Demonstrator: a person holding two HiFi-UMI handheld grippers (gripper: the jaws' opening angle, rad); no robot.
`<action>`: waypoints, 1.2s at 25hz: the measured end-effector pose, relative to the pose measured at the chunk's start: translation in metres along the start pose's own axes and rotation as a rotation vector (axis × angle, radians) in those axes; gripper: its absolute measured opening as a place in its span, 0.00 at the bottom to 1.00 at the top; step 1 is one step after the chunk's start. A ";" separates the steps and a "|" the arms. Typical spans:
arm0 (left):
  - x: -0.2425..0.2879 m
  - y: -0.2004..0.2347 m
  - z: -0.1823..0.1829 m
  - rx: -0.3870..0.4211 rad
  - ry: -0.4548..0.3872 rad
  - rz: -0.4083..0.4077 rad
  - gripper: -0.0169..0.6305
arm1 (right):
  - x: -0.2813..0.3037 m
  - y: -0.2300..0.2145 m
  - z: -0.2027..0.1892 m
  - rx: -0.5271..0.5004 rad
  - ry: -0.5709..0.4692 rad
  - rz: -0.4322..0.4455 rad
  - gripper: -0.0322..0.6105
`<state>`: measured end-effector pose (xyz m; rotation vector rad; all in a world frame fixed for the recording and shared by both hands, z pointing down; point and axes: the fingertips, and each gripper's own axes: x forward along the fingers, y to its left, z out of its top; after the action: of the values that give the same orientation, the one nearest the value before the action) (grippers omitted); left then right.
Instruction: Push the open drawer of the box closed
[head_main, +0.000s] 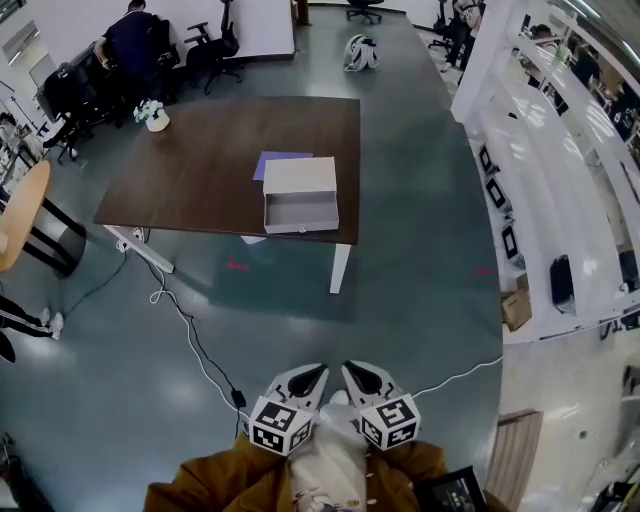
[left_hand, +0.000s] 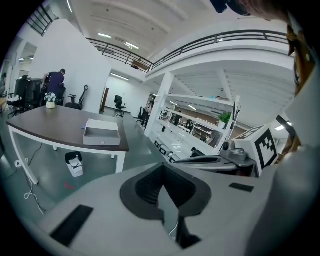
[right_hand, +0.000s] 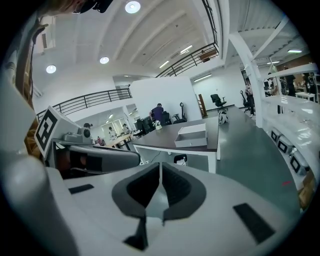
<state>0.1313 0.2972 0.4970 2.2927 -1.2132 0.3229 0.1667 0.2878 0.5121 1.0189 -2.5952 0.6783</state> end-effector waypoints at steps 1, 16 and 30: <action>0.006 0.001 0.003 -0.008 -0.001 0.006 0.03 | 0.000 -0.006 0.002 0.002 0.003 0.004 0.06; 0.100 0.140 0.081 -0.020 0.008 -0.015 0.03 | 0.145 -0.072 0.072 0.010 0.032 0.030 0.06; 0.143 0.312 0.158 0.021 0.086 -0.106 0.03 | 0.314 -0.099 0.140 -0.021 0.120 -0.033 0.06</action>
<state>-0.0484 -0.0334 0.5316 2.3254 -1.0461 0.3929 -0.0001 -0.0265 0.5525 0.9805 -2.4722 0.6811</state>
